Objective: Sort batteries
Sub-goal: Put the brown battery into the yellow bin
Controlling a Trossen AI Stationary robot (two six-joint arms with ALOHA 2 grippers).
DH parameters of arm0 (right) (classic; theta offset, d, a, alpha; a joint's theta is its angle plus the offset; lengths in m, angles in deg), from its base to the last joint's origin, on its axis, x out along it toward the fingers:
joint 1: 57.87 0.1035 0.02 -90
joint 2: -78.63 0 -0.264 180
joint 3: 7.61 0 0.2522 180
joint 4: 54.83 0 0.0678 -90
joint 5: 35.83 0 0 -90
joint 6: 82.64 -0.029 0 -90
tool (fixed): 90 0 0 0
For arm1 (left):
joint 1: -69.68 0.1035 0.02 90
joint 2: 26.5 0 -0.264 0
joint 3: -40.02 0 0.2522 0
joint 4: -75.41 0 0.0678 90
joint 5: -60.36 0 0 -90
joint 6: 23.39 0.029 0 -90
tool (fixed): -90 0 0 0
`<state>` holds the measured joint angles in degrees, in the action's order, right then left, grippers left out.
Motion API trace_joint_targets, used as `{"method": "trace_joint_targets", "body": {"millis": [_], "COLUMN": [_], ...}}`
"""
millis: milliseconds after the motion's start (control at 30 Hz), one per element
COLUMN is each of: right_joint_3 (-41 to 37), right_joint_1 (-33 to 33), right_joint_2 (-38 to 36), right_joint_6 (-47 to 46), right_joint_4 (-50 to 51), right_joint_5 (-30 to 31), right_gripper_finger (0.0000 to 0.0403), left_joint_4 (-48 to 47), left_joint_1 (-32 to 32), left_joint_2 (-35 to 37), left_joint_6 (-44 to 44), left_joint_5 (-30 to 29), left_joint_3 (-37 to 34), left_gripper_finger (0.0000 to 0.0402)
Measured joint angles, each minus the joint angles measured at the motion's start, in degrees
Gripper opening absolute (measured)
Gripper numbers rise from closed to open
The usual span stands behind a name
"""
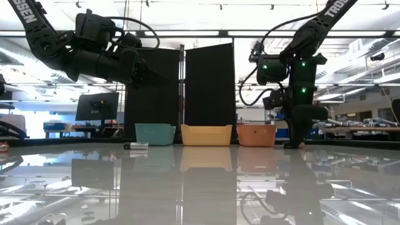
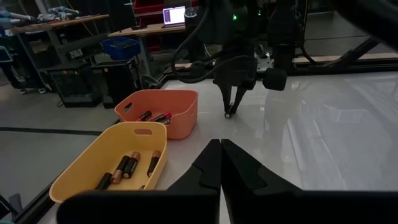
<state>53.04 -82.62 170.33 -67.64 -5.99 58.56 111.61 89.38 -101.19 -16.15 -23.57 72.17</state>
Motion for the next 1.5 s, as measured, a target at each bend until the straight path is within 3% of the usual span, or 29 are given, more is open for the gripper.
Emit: {"method": "trace_joint_targets", "body": {"millis": [200, 300, 667, 1133, 1500], "right_joint_3": [4.86, 8.76, 24.39, 57.09, 62.39], "right_joint_1": [3.27, 4.69, 5.14, -0.7, -6.38], "right_joint_2": [-0.82, -0.83, 0.69, 27.42, 38.08], "right_joint_6": [-3.25, -5.93, -4.5, 9.74, 15.26], "right_joint_4": [4.63, 5.75, 0.53, 15.06, 18.15], "right_joint_5": [-0.51, -3.79, -3.98, -2.79, -3.74], "right_gripper_finger": [0.0056, 0.0057, 0.0056, 0.0056, 0.0056], "left_joint_4": [0.09, 0.56, 3.3, 3.4, 3.43], "left_joint_1": [0.0, 0.01, 0.0, 0.07, 0.07], "left_joint_2": [0.0, 0.0, 0.0, 0.0, 0.0], "left_joint_6": [0.0, 0.0, 0.0, 0.17, 0.59], "left_joint_5": [0.0, -0.01, 0.0, -0.02, -0.01], "left_joint_3": [0.0, 0.0, 0.0, 0.02, 0.02], "left_gripper_finger": [0.0012, 0.0012, 0.0012, 0.0012, 0.0012]}}
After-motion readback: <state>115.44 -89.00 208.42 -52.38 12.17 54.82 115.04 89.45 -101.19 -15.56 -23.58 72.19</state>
